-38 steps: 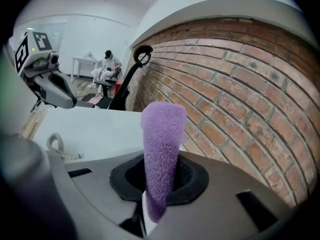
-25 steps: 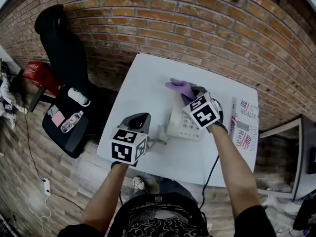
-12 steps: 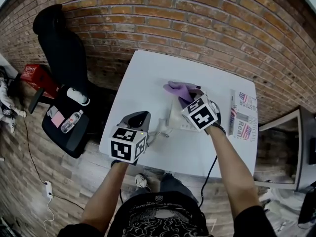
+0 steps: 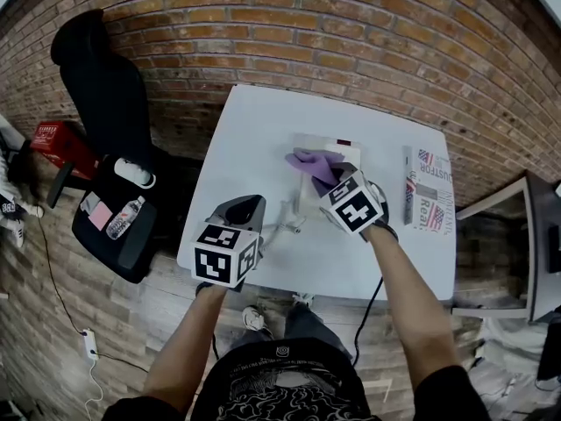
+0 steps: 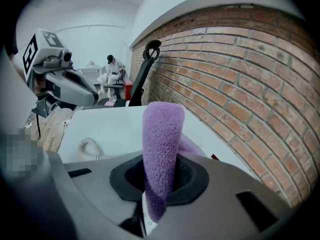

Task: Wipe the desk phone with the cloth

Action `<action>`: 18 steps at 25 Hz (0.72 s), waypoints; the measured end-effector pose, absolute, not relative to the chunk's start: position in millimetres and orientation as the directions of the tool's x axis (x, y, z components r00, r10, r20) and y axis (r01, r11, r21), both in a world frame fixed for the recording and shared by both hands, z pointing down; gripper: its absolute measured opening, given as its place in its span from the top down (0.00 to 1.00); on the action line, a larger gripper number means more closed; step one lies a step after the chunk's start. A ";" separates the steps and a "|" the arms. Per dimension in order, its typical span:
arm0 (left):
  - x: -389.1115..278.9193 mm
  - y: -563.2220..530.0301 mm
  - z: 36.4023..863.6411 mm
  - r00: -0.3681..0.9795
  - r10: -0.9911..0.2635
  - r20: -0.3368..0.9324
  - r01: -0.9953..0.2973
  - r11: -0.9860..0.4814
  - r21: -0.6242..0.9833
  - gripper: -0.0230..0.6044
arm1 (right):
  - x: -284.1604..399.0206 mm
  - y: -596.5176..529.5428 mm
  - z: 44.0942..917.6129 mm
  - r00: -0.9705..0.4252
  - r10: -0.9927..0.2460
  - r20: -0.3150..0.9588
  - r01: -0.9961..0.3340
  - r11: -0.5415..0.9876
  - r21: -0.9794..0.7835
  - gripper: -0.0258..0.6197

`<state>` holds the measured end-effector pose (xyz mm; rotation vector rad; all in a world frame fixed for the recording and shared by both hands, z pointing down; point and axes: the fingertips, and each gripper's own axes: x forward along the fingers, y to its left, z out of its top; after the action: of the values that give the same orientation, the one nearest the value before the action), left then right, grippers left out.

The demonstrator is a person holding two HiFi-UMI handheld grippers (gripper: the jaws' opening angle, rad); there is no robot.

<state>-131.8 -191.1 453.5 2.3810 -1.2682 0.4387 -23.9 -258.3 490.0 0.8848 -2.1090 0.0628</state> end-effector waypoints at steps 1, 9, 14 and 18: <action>-132.3 -189.7 453.4 0.541 -0.709 0.452 -0.837 -0.508 0.203 0.96 | -24.5 -255.0 491.0 -0.410 -0.567 0.714 -0.613 0.751 0.245 0.89; -135.5 -175.6 453.1 0.566 -0.694 0.445 -0.819 -0.538 0.202 0.96 | -29.1 -229.3 499.1 -0.403 -0.557 0.726 -0.627 0.746 0.224 0.89; -140.7 -168.5 452.7 0.578 -0.687 0.441 -0.809 -0.552 0.201 0.96 | -33.0 -212.9 506.1 -0.400 -0.542 0.739 -0.631 0.748 0.207 0.89; -144.1 -163.6 452.1 0.591 -0.678 0.437 -0.800 -0.564 0.206 0.96 | -35.3 -199.2 512.9 -0.394 -0.527 0.753 -0.632 0.750 0.195 0.89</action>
<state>-144.1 -163.6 452.1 2.4408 -1.1904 0.4377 -35.3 -199.2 512.9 0.8691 -2.0800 0.1535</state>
